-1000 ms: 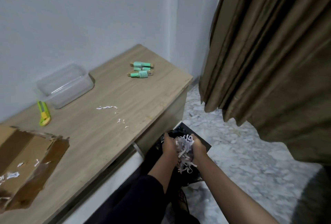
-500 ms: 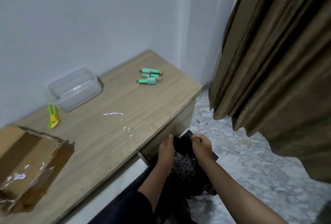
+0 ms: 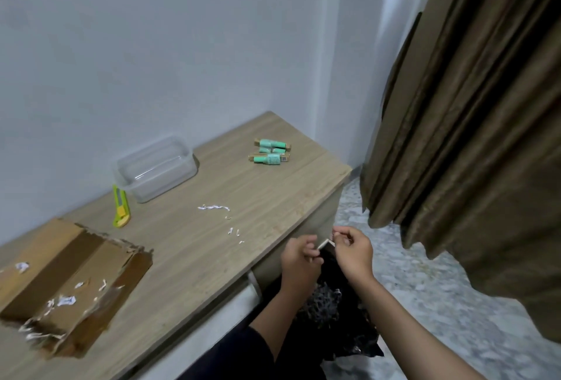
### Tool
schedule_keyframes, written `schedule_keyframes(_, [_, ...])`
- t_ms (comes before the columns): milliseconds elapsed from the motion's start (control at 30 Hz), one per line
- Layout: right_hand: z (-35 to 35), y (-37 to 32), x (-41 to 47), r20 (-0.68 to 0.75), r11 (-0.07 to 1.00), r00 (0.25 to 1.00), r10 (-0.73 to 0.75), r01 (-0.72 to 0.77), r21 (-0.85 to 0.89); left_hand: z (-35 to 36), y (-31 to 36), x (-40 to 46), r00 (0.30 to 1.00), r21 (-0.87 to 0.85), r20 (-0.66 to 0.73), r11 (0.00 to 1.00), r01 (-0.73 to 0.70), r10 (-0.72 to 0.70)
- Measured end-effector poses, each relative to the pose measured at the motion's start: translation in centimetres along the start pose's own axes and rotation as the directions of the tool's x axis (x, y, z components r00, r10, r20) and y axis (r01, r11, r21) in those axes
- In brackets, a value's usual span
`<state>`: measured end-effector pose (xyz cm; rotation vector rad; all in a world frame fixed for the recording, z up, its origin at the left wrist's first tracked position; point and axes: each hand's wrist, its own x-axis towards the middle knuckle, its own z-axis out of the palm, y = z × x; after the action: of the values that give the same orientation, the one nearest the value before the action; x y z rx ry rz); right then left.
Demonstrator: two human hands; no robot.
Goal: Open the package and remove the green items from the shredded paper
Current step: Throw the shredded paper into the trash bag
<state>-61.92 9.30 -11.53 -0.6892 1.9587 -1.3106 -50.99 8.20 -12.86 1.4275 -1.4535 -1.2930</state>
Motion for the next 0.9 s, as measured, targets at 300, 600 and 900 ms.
schedule_keyframes(300, [-1.6, -0.6, 1.6, -0.047, 0.997, 0.997, -0.062, 0.064, 0.049, 0.2, 1.0, 1.8, 0.987, 0.108, 0.161, 0.994, -0.001, -0.017])
schedule_keyframes(600, [-0.2, -2.2, 1.8, 0.022, 0.987, 0.992, -0.124, 0.121, 0.101, -2.0, 3.0, 1.9, 0.999, -0.007, -0.02, 0.999, -0.034, 0.034])
schedule_keyframes(900, [5.6, -3.9, 0.9, 0.219, 0.957, 0.933, -0.287, 0.29, 0.018, -10.7, 0.9, 1.0, 0.855, 0.463, -0.37, 0.87, -0.171, 0.365])
